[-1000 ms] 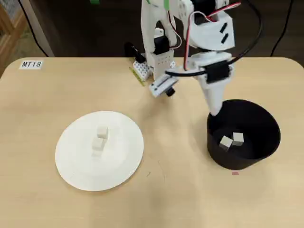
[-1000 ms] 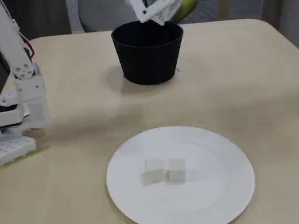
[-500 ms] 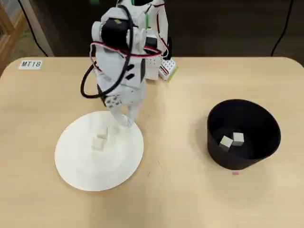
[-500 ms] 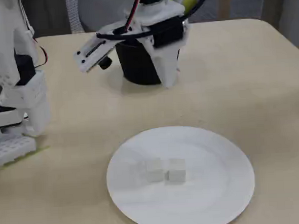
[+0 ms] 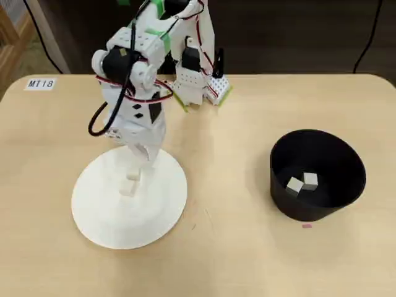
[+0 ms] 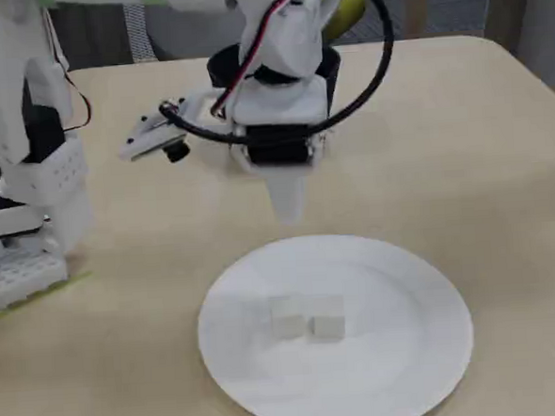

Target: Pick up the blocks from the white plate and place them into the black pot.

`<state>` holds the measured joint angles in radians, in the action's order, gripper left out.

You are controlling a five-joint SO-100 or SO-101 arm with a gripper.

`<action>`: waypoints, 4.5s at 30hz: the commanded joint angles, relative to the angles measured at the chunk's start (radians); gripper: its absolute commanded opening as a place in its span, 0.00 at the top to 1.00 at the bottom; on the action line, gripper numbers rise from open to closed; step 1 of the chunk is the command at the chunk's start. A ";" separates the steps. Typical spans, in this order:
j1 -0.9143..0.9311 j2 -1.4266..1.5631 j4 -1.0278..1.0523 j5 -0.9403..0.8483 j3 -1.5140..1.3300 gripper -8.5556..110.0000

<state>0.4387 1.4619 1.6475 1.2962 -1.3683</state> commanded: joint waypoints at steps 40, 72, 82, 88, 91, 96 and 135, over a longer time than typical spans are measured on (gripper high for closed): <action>0.009 -0.196 -0.213 -0.252 0.054 0.75; 0.048 -0.232 -0.423 -0.574 0.268 0.95; -0.167 -0.005 -0.463 -1.197 0.488 0.95; -0.405 0.199 -0.373 -1.381 0.483 0.95; -0.551 0.272 -0.307 -1.419 0.482 0.95; -0.785 0.453 -0.296 -1.463 0.341 0.95; -1.009 0.802 -0.894 -1.483 -0.770 0.69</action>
<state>-0.5906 2.2657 0.7363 -0.1733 -2.1997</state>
